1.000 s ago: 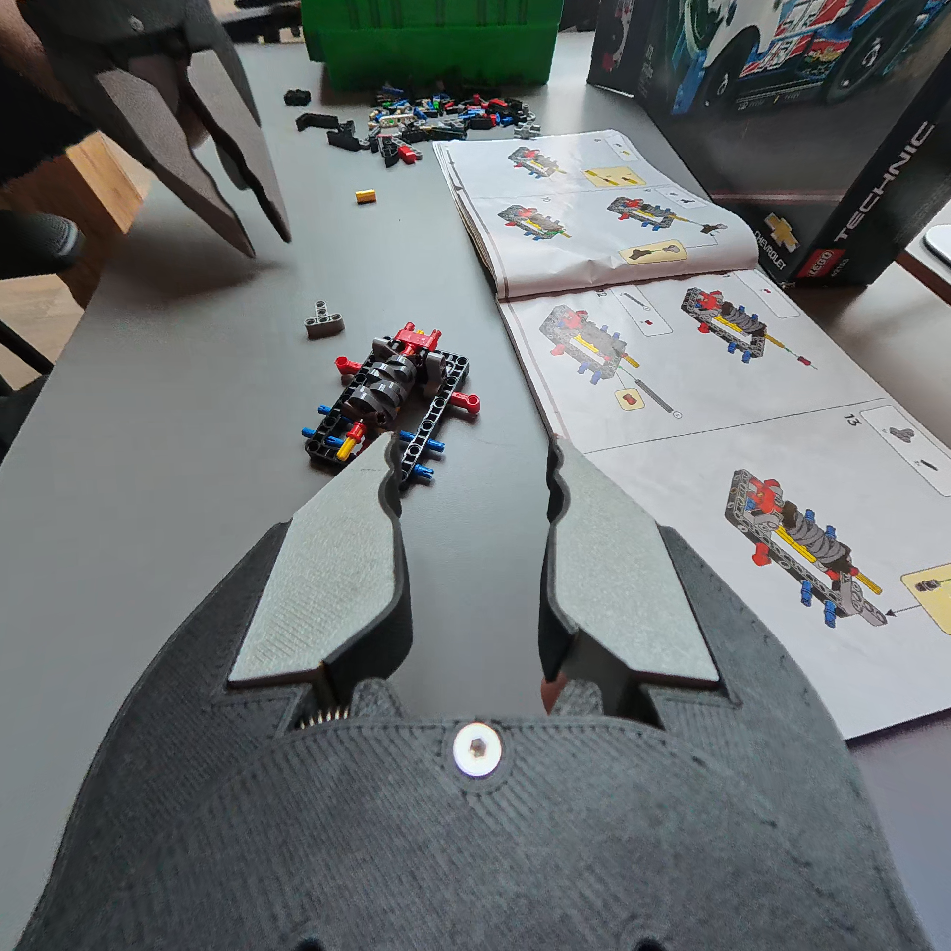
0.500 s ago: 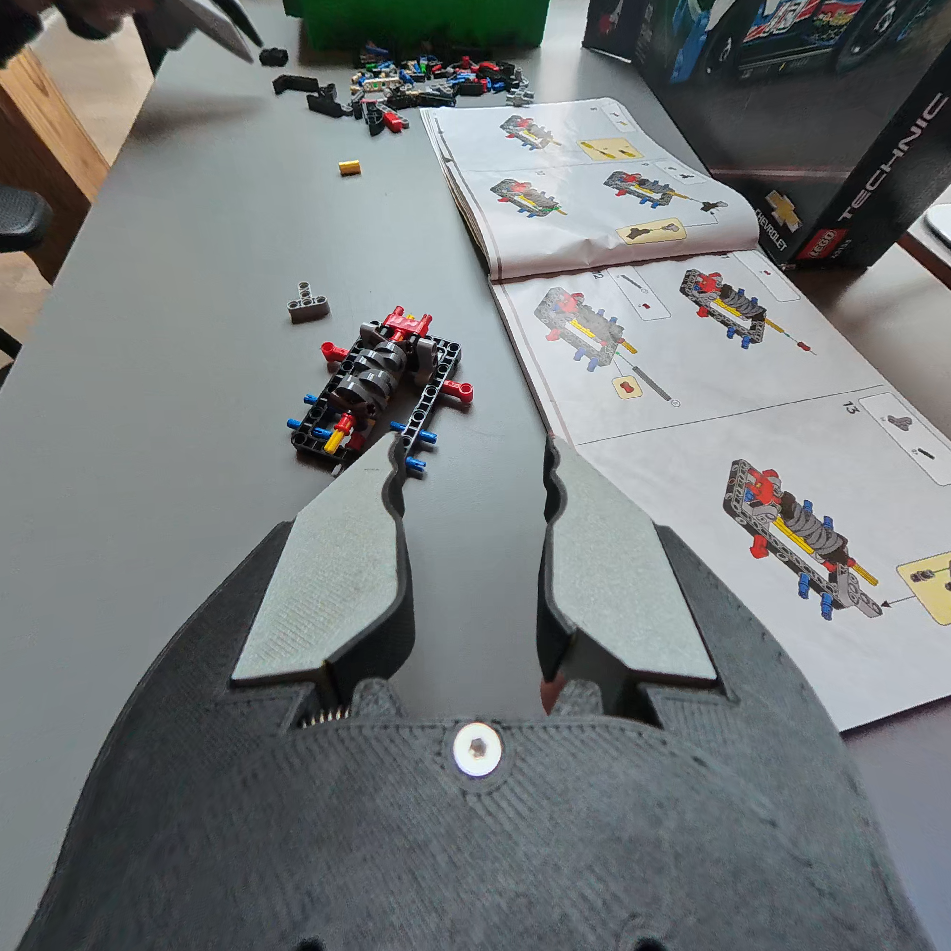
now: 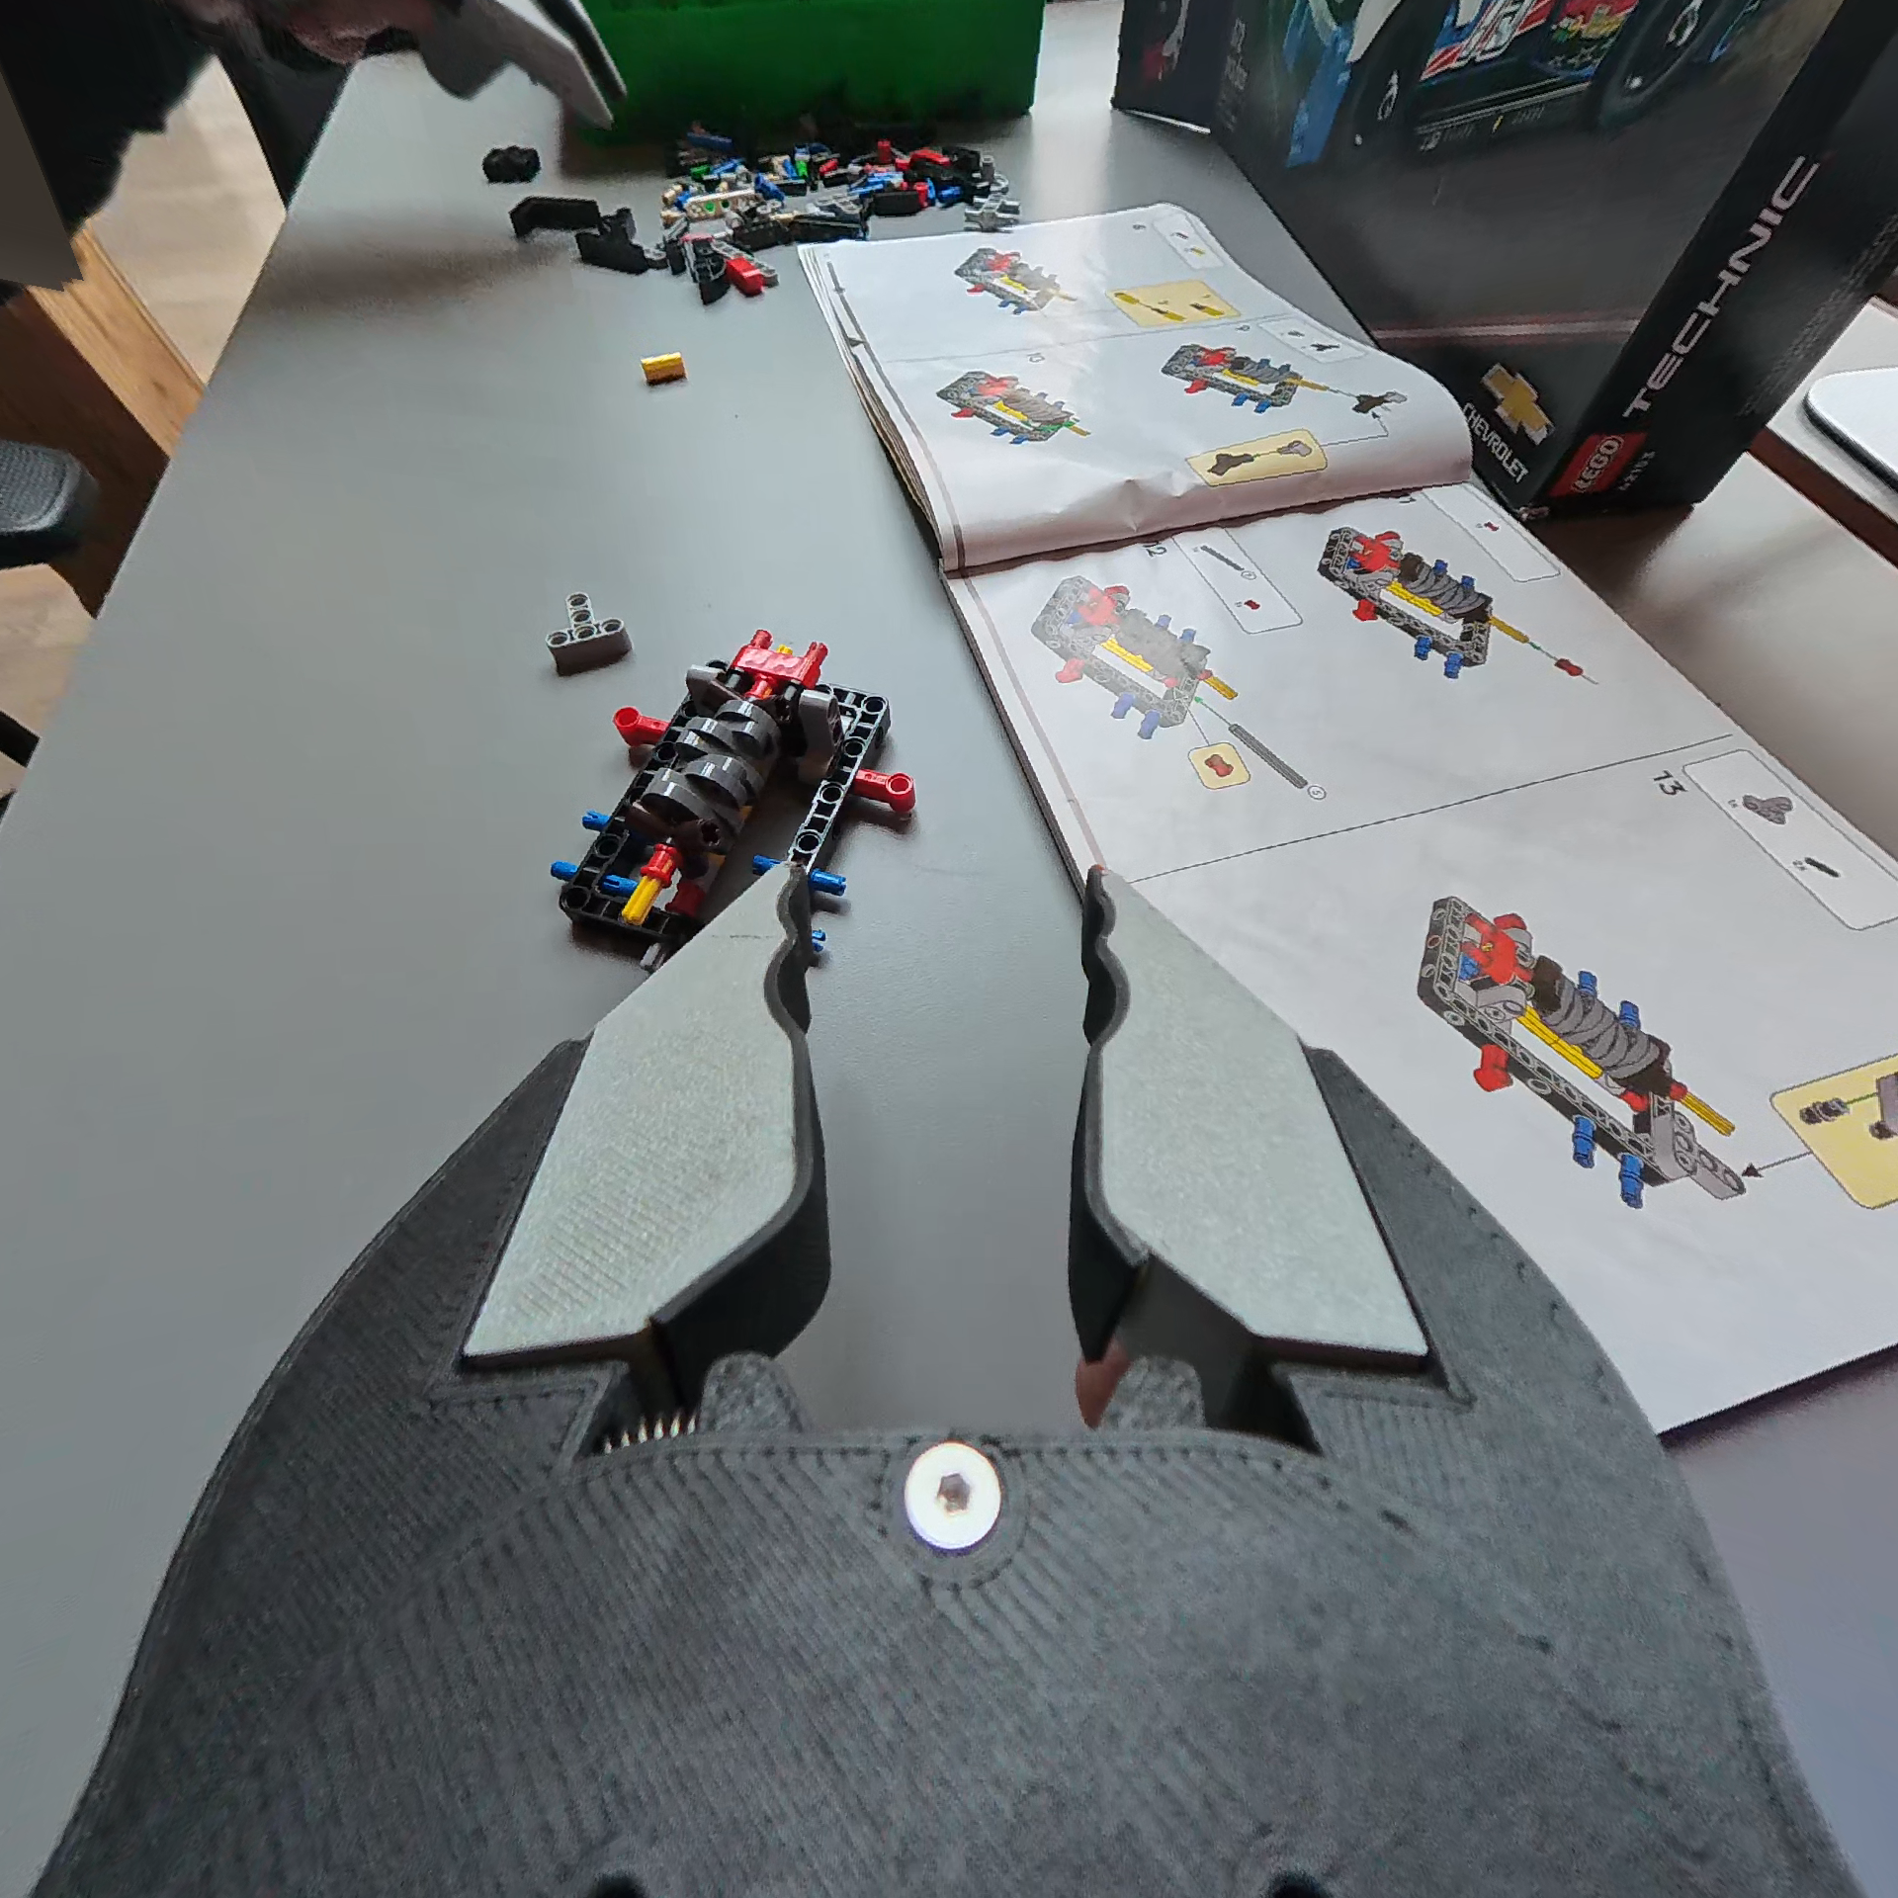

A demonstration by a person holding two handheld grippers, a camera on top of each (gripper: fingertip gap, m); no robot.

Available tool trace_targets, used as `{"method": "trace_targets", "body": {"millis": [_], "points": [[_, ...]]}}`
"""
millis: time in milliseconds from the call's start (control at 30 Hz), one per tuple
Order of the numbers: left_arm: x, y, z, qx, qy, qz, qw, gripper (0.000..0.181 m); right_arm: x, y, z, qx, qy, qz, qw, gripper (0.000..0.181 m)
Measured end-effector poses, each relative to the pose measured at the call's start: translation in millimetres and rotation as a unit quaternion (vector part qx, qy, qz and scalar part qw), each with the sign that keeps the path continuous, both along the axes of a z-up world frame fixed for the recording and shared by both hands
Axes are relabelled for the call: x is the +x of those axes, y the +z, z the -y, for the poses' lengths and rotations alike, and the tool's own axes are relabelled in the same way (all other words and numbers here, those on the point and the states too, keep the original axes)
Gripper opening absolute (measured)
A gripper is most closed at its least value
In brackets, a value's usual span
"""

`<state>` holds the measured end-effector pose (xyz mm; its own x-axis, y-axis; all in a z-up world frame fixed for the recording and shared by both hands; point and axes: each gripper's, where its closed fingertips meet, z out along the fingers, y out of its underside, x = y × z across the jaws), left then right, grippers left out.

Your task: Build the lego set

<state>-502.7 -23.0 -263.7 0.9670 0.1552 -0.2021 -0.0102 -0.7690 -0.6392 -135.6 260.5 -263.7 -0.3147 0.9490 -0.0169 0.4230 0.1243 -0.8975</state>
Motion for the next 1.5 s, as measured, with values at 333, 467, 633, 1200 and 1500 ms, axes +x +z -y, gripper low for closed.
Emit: {"method": "trace_targets", "body": {"millis": [333, 467, 633, 1200, 1500], "points": [[-4.2, -14.1, -42.9, -0.074, -0.048, 0.020, 0.996, 0.009, 0.9, -0.2, 3.1, 0.004, 0.010, -0.001, 1.000, 0.049], [-1.9, -24.8, -43.5, -0.099, -0.056, 0.039, 0.993, 0.007, 1.7, 0.2, 5.0, 0.007, 0.016, -0.003, 1.000, 0.049], [-22.0, -10.3, -20.8, -0.128, -0.020, 0.000, 0.992, 0.004, 2.8, 1.0, 7.0, 0.004, 0.024, -0.005, 1.000, 0.049], [-27.2, -37.5, -19.6, -0.191, -0.025, 0.057, 0.980, 0.004, 3.8, 2.2, 8.7, 0.005, 0.029, -0.009, 1.000, 0.048], [-30.6, -31.5, -15.4, -0.198, -0.018, 0.051, 0.979, 0.004, 4.0, 2.2, 9.1, 0.005, 0.030, -0.009, 0.999, 0.048]]}}
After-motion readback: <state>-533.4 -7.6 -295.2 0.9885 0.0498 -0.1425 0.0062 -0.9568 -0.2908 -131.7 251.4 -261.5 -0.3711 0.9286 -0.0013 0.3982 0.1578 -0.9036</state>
